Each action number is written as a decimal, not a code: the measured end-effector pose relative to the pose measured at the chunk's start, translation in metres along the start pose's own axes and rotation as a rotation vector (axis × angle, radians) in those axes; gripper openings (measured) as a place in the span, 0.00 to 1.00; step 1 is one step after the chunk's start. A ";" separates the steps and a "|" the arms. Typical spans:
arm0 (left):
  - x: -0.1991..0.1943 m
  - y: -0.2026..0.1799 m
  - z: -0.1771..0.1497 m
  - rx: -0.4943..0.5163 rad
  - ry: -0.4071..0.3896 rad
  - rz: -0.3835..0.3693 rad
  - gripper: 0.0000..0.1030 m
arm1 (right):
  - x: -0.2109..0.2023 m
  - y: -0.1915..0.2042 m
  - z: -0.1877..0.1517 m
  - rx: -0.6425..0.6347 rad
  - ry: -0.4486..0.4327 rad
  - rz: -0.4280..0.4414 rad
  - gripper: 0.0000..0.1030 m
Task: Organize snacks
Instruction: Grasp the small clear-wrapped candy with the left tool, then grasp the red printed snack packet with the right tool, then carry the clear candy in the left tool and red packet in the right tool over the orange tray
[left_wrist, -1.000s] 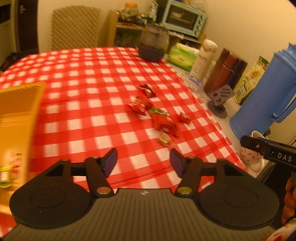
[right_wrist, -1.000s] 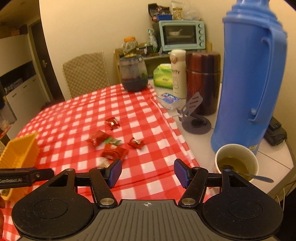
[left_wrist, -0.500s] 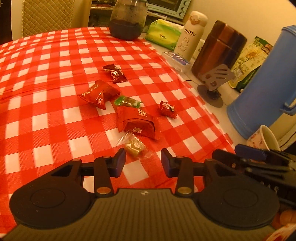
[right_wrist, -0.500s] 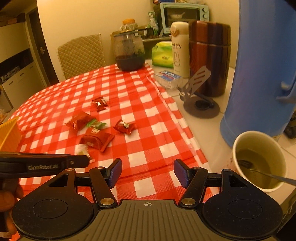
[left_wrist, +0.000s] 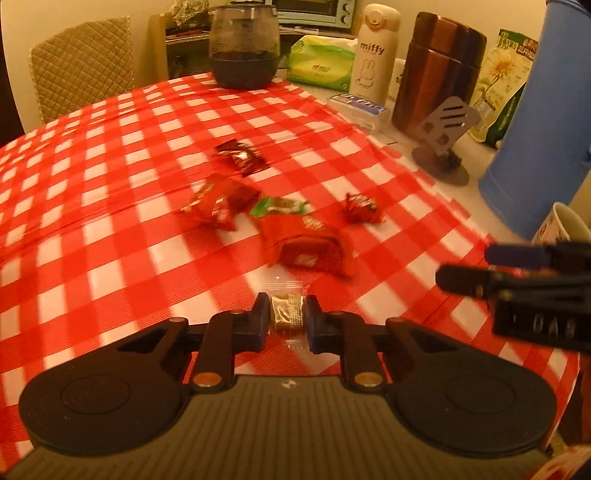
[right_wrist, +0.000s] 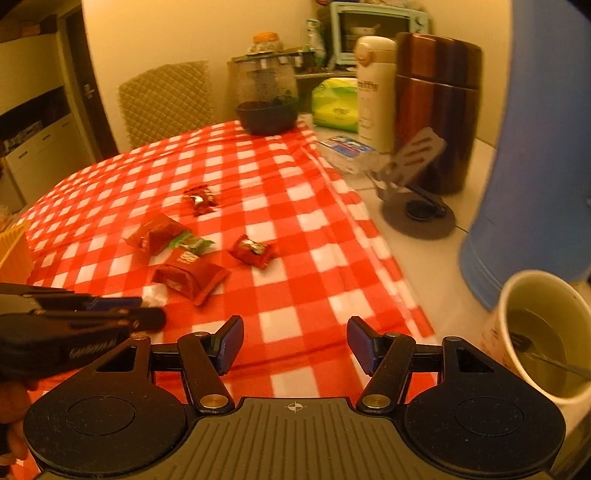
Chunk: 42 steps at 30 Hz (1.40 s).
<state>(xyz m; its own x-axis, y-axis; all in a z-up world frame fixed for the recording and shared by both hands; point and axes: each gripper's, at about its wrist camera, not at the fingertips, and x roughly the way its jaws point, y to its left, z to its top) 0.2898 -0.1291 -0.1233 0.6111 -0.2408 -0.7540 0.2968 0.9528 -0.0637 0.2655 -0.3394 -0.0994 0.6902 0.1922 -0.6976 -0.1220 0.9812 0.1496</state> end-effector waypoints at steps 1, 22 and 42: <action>-0.004 0.004 -0.002 -0.004 -0.001 0.009 0.17 | 0.001 0.003 0.002 -0.014 -0.007 0.017 0.61; -0.048 0.053 -0.015 -0.153 -0.033 0.022 0.17 | 0.089 0.075 0.025 -0.566 -0.006 0.218 0.49; -0.123 0.054 -0.020 -0.174 -0.102 0.034 0.17 | -0.017 0.085 0.044 -0.235 0.013 0.201 0.26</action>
<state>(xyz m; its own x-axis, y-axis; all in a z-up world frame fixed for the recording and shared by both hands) 0.2158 -0.0448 -0.0472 0.6926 -0.2170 -0.6879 0.1491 0.9761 -0.1578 0.2753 -0.2602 -0.0438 0.6262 0.3820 -0.6797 -0.4183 0.9003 0.1206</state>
